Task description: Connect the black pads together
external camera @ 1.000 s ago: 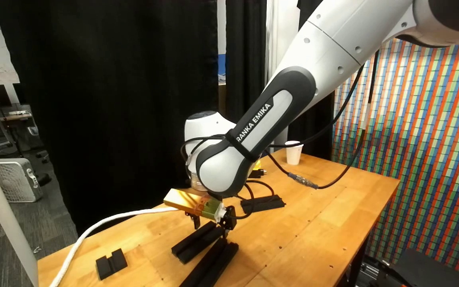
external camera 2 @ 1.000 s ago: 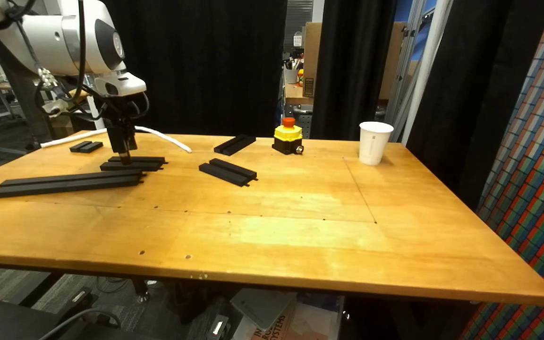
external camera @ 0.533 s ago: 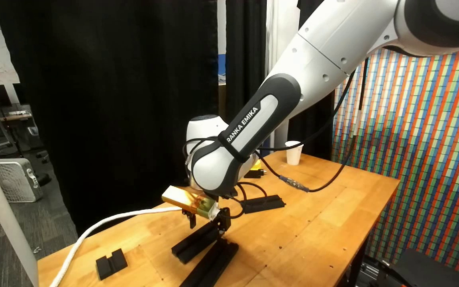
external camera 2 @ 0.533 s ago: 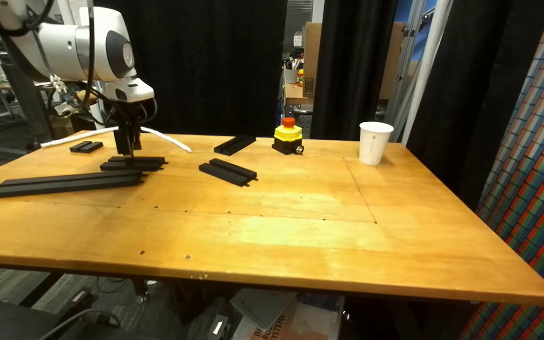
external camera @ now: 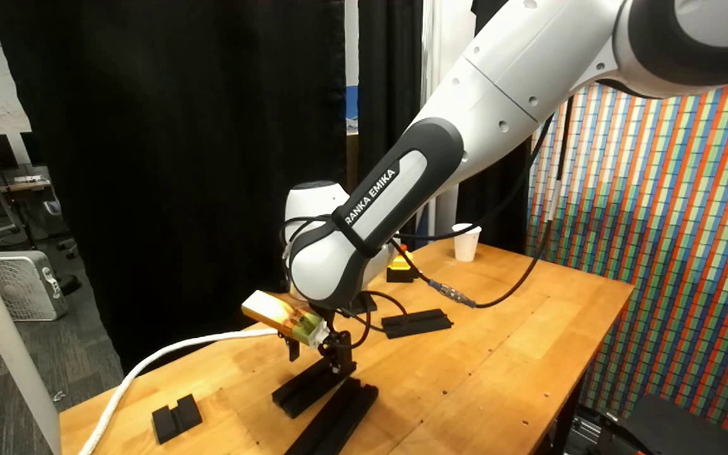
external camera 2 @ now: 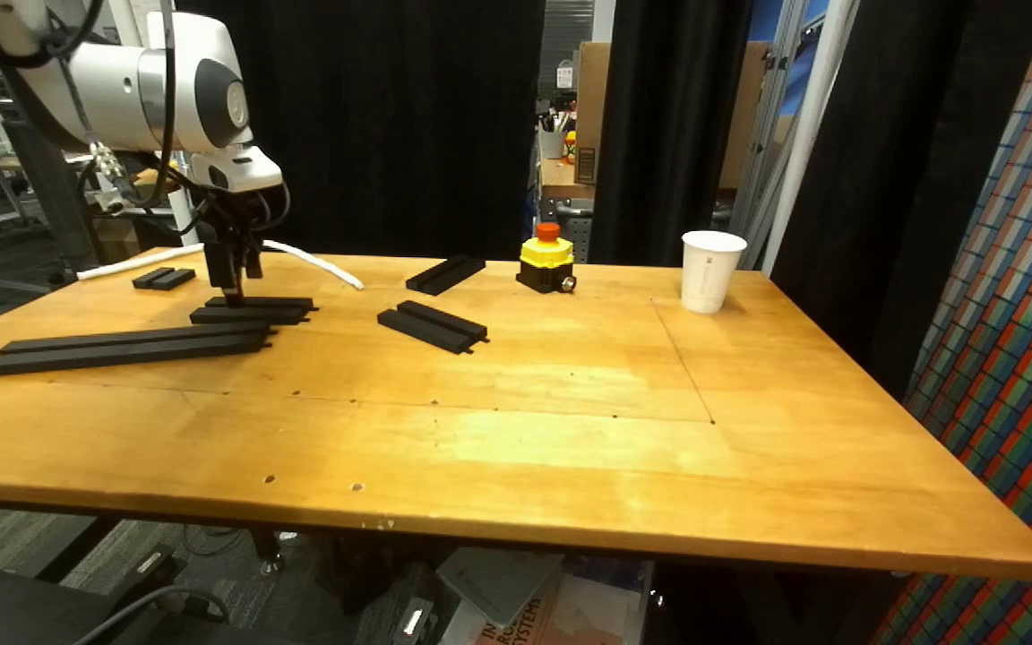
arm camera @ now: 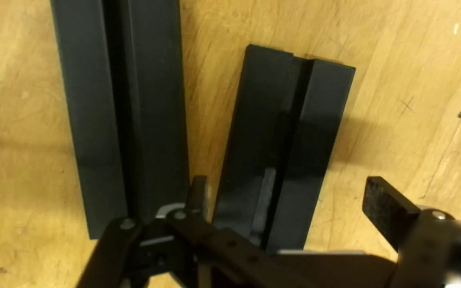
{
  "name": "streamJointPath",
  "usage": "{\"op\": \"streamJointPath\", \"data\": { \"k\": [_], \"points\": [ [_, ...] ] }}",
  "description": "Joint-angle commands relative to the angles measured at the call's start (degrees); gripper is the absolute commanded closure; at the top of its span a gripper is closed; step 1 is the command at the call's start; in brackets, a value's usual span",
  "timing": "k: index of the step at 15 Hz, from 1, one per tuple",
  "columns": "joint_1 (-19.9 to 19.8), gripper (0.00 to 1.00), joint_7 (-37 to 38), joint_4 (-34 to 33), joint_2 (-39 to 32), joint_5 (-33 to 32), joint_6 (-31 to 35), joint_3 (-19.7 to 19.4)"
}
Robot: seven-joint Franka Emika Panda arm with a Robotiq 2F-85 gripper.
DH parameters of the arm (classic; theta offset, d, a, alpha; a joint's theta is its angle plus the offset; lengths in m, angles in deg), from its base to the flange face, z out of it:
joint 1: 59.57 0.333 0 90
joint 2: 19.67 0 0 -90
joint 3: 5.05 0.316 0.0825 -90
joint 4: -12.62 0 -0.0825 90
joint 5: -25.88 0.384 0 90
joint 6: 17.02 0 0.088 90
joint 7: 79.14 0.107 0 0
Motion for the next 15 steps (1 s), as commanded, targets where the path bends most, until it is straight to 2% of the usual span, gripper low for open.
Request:
{"op": "streamJointPath", "data": {
  "k": [1,15],
  "points": [
    [1.3,0.0,3.6,-2.5,-3.0,2.2,-1.3,-0.5],
    [4.1,0.0,8.9,-7.8,-5.2,0.6,-2.4,-1.3]
  ]
}}
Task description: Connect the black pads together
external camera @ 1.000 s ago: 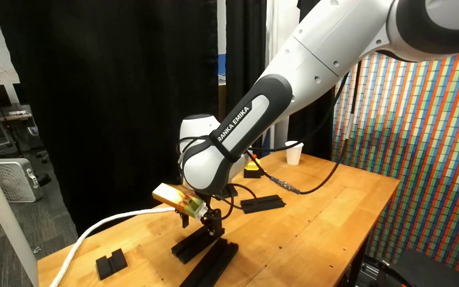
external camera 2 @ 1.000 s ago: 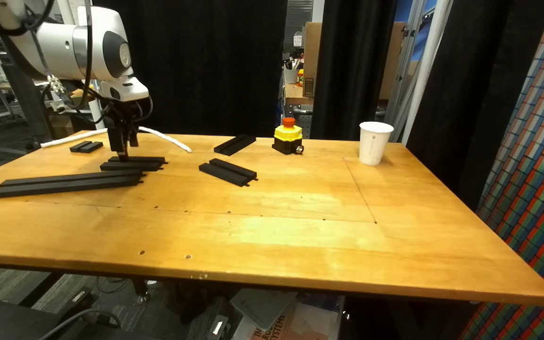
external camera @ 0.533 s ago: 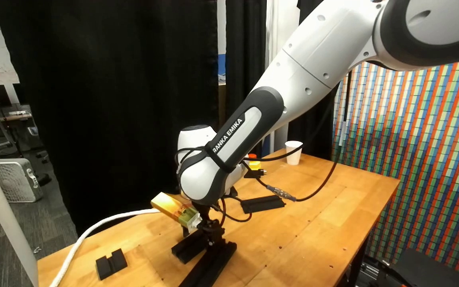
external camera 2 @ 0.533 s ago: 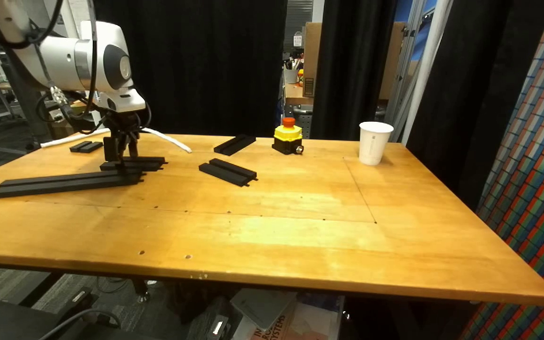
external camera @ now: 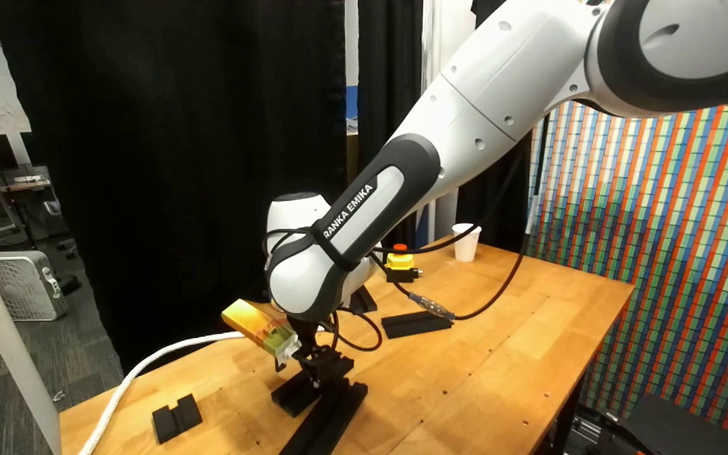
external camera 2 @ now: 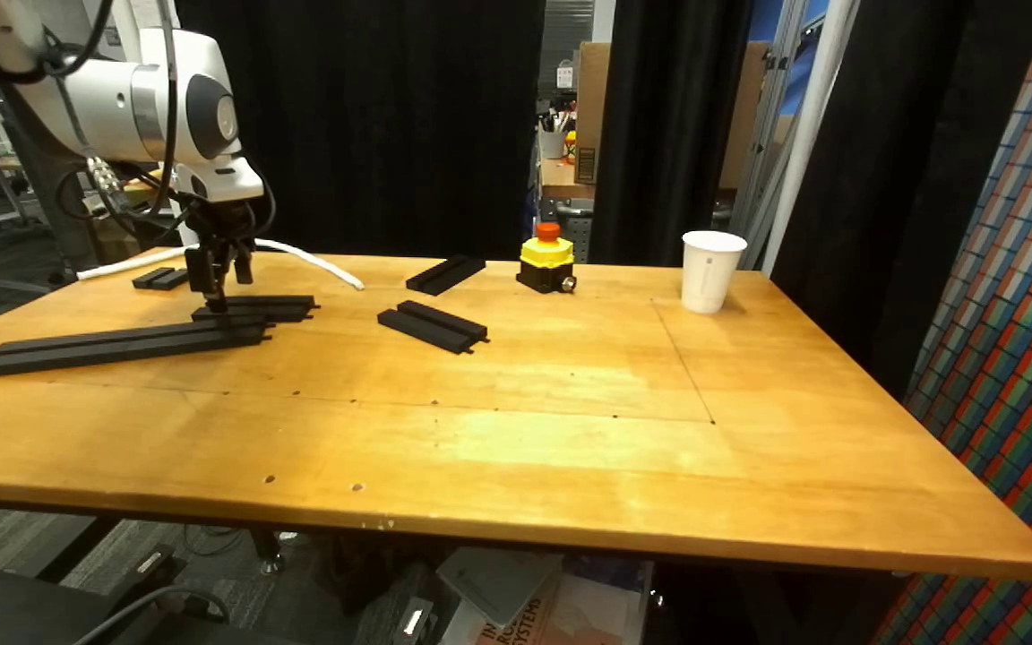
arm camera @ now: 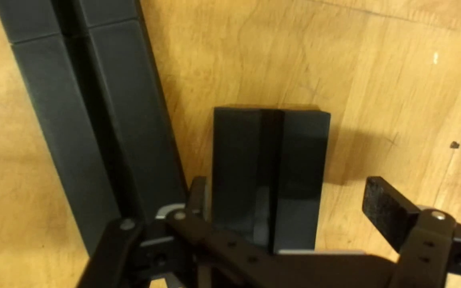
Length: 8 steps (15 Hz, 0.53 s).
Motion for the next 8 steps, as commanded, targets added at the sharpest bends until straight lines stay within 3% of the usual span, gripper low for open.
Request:
{"op": "streamJointPath", "data": {
  "k": [1,8],
  "points": [
    [2.0,0.0,2.1,-3.1,-1.0,-0.5,-1.6,-1.1],
    [2.6,0.0,2.9,-3.0,0.0,-0.4,-3.5,-0.8]
  ]
}}
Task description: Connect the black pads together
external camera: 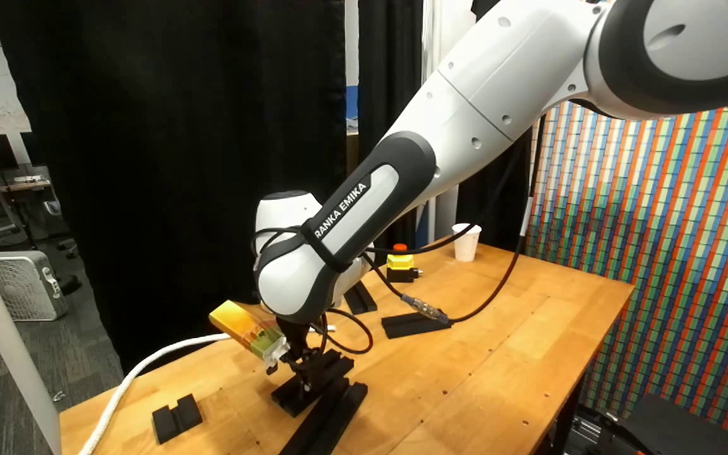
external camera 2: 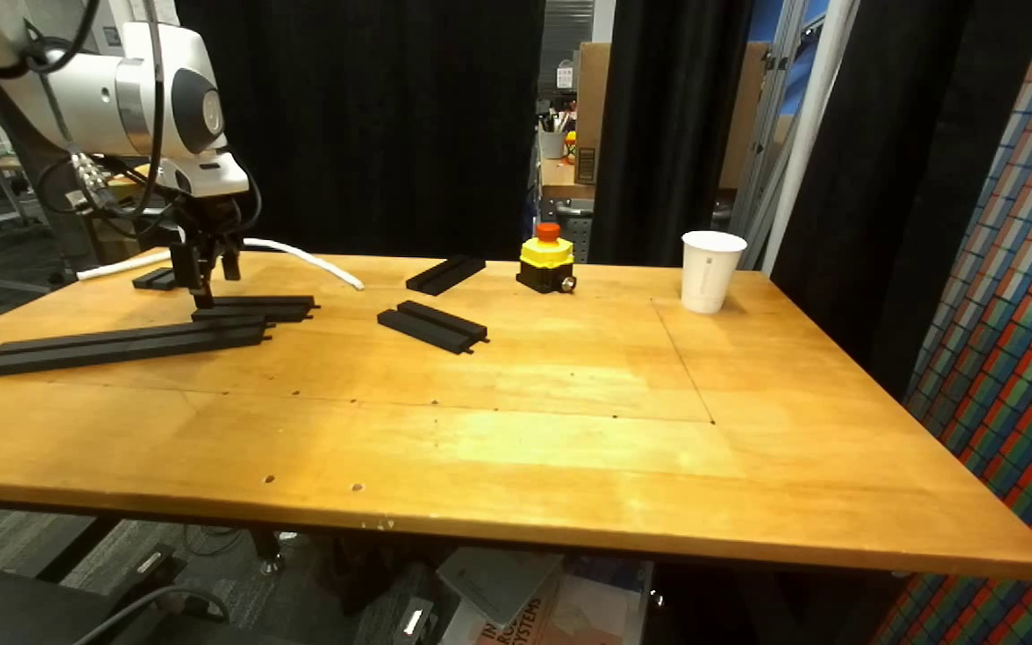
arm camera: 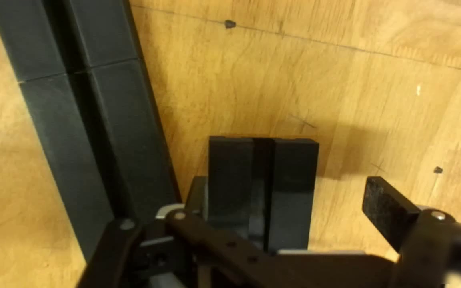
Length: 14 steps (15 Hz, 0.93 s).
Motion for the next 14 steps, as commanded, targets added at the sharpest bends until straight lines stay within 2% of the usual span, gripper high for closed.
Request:
{"op": "streamJointPath", "data": {
  "k": [1,14],
  "points": [
    [1.1,0.0,1.5,-1.4,0.3,-0.3,-2.6,-0.6],
    [0.9,0.0,0.8,-2.0,-0.7,0.9,-2.8,0.6]
  ]
}}
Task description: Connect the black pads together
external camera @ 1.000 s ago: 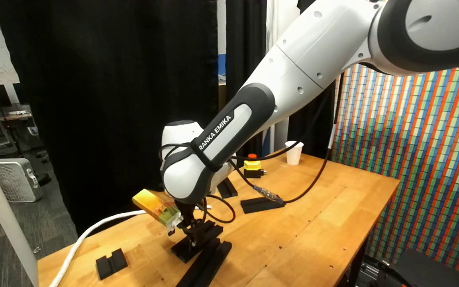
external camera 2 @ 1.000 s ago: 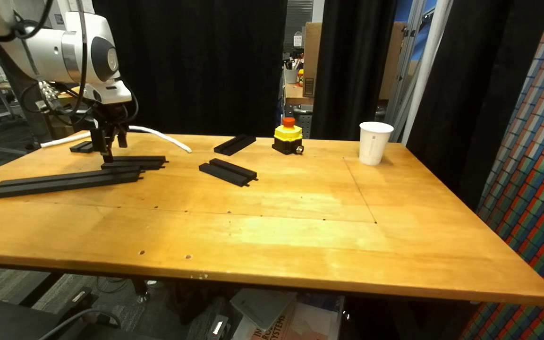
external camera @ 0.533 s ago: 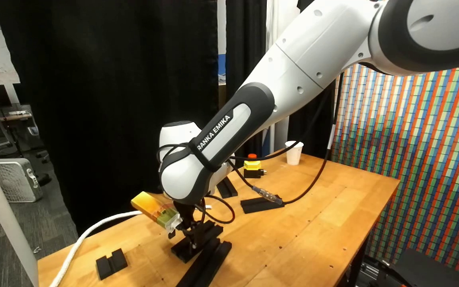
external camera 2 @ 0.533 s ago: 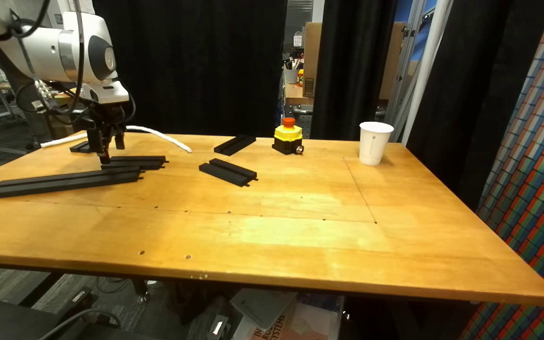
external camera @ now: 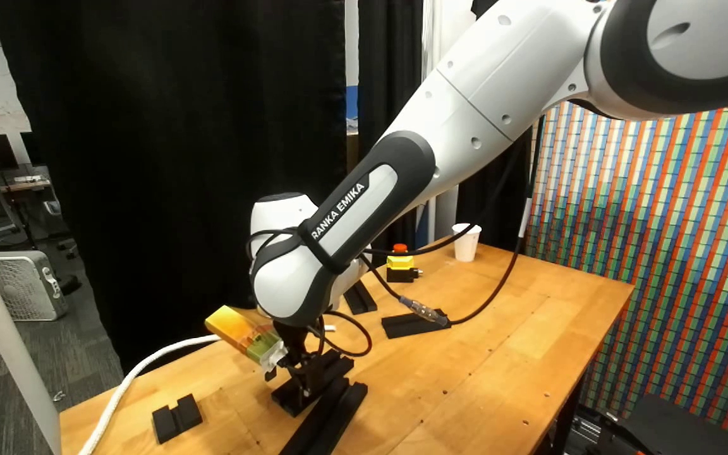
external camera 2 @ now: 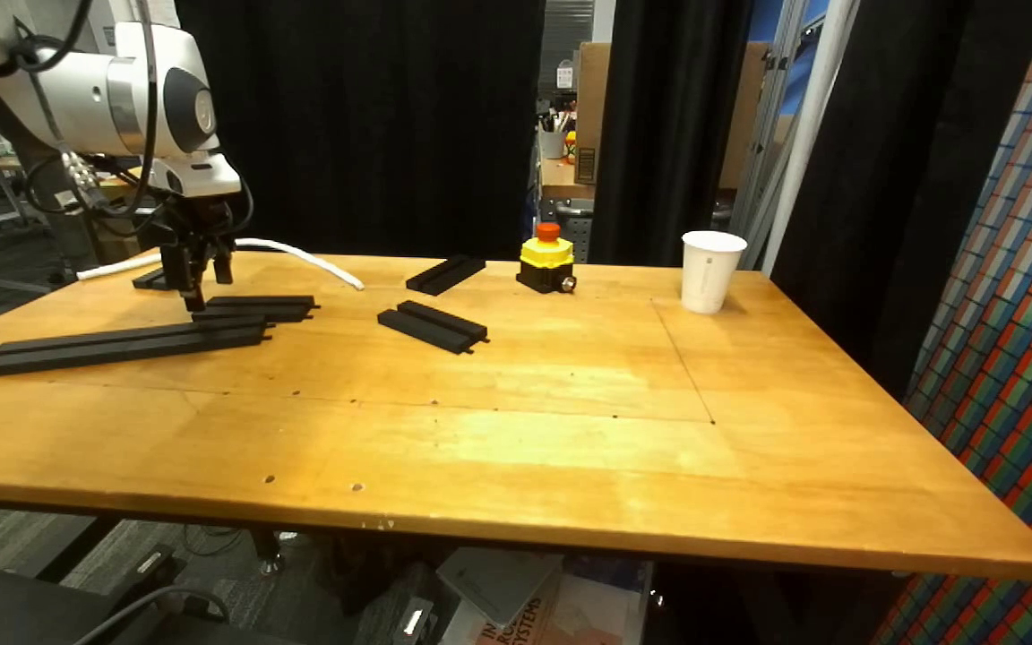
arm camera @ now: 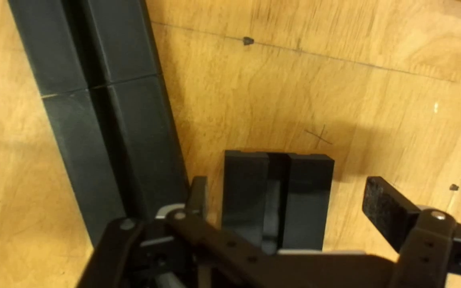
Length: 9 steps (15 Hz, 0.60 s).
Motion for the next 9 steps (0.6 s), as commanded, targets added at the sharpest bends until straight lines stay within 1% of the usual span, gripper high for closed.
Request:
{"op": "streamJointPath", "data": {
  "k": [1,9],
  "points": [
    [0.5,0.0,0.6,-1.8,-0.9,1.0,-1.1,0.2],
    [0.5,0.0,0.3,-2.9,-2.3,1.2,-1.5,0.5]
  ]
}}
